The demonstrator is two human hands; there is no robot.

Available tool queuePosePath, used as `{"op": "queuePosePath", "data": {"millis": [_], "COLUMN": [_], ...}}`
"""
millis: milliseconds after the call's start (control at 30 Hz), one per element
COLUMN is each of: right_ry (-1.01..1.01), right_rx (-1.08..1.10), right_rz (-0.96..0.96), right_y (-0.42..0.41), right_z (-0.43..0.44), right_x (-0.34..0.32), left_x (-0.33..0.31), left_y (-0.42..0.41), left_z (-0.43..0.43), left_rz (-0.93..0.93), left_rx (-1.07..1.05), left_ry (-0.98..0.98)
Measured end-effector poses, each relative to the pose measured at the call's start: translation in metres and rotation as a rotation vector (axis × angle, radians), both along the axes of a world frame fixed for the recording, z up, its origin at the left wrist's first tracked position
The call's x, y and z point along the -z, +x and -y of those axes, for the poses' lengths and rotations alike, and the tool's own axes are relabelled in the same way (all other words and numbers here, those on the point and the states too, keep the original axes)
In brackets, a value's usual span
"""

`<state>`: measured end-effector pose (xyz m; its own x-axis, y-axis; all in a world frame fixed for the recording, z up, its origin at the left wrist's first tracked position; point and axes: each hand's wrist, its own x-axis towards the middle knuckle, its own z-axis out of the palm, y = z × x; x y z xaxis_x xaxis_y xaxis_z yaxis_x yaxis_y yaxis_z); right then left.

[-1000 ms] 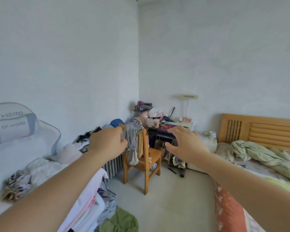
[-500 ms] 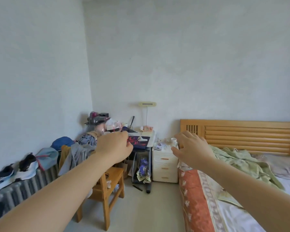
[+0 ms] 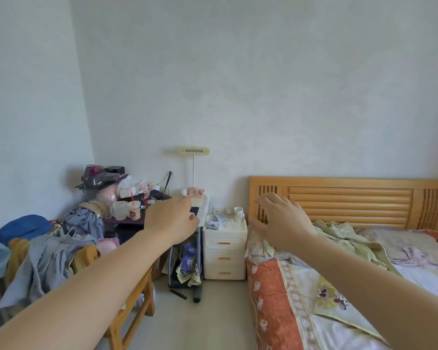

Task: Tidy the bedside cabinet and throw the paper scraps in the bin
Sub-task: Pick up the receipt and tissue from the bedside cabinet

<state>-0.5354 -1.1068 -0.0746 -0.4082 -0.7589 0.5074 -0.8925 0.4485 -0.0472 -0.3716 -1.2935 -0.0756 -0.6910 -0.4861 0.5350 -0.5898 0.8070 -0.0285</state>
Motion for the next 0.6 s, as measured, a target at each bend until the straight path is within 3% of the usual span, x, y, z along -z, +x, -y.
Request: {"op": "queuePosePath", "data": {"millis": [600], "right_ry": [0.070], "right_rx": [0.094], "right_rz": [0.037], "right_y": [-0.205], "right_z": [0.233], "right_x": [0.017], "left_x": [0.011], "left_y": [-0.232], "left_z": [0.249], "left_rz": [0.045], "left_rx": [0.095], "left_ry": [-0.008]}}
